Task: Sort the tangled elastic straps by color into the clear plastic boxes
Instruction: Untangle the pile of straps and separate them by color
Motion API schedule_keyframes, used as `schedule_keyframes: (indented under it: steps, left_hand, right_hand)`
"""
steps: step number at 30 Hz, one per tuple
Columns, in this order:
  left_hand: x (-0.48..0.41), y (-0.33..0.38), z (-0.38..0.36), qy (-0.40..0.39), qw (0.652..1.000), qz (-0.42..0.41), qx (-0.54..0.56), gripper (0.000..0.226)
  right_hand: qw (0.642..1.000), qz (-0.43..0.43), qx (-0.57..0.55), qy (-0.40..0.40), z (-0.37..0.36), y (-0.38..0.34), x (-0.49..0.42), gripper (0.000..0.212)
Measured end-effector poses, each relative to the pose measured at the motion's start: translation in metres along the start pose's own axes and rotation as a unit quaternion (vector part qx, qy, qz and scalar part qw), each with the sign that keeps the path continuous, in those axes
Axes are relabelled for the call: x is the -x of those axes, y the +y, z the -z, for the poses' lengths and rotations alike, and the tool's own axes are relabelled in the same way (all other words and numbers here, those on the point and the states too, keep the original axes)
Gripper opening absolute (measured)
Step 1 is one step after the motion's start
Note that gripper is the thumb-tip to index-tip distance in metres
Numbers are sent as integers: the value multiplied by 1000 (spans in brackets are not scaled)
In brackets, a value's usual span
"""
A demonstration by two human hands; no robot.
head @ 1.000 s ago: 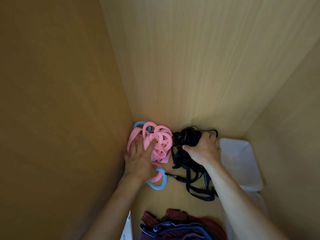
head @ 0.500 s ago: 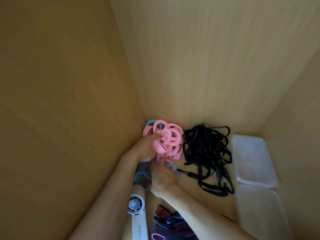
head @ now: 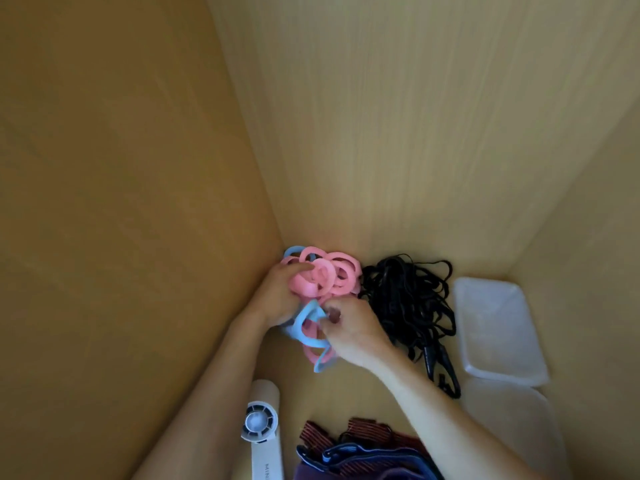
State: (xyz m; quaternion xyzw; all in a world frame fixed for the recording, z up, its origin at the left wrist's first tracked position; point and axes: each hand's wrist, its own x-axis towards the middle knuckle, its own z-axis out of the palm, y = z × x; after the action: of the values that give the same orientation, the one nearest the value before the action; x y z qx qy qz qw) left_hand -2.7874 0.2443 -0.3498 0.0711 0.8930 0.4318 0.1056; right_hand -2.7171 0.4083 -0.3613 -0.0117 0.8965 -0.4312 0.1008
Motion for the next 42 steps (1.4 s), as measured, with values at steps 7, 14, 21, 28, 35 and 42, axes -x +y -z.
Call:
schedule_keyframes:
  steps: [7,14,21,28,35,42]
  left_hand:
    - [8,29,2,101,990,-58,76,48]
    - [30,14,-4,74,991,-38,104,68]
    - [35,-15,-43,-48,969,61,-235,143]
    - [19,-25,-67,-1,947,57,-315,142]
    - [22,-29,-76,24,947,28,-320,115]
    - [55,-15,-69,82,953,-56,-287,107]
  right_hand:
    - [994,-9,-110,14,52,-30,-41,13]
    - [992,53,72,88,41,-26,-94,13]
    - [990,83,111,26,7,3,-89,46]
    - [997,70,-18,-41,41,11,-44,72]
    - [996,68,12,52,40,40,17,38]
    - [998,42,36,37,32,53,58,34]
